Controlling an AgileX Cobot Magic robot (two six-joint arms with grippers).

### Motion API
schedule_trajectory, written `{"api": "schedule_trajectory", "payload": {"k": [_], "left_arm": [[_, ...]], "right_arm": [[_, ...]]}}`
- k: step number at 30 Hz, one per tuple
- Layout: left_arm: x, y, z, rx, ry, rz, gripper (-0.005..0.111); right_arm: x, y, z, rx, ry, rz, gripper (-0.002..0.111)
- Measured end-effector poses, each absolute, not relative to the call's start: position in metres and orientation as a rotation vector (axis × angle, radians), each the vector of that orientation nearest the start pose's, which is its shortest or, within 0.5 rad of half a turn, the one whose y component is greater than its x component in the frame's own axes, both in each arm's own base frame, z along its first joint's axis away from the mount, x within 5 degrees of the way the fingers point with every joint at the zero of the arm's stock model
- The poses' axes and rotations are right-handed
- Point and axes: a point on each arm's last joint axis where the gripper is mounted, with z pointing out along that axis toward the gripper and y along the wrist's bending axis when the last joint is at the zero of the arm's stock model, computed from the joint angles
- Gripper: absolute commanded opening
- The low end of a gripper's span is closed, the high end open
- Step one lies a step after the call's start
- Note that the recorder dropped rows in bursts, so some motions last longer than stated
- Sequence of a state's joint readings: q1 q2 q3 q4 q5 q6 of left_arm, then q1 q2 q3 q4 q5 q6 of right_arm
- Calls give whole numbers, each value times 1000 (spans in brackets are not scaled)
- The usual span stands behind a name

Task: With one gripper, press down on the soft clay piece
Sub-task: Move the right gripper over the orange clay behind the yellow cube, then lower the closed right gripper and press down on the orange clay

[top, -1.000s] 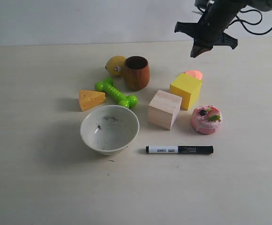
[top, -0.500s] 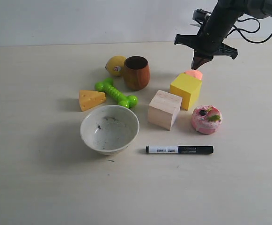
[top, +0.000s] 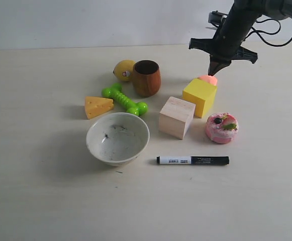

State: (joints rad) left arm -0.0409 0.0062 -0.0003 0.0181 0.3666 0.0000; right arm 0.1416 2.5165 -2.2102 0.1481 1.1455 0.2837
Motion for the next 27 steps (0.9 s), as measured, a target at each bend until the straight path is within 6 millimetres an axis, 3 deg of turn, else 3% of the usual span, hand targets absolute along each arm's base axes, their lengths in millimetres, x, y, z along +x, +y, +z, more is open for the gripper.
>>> {"api": "schedule_trajectory", "payload": {"k": [10,27], "left_arm": [[53,-2,180,49,1855,-11,0],[53,-2,180,49,1855,-11,0]], "right_arm": [[513,96,117,265,2962,267,0],[514,95,106,267,2989,249,0]]}}
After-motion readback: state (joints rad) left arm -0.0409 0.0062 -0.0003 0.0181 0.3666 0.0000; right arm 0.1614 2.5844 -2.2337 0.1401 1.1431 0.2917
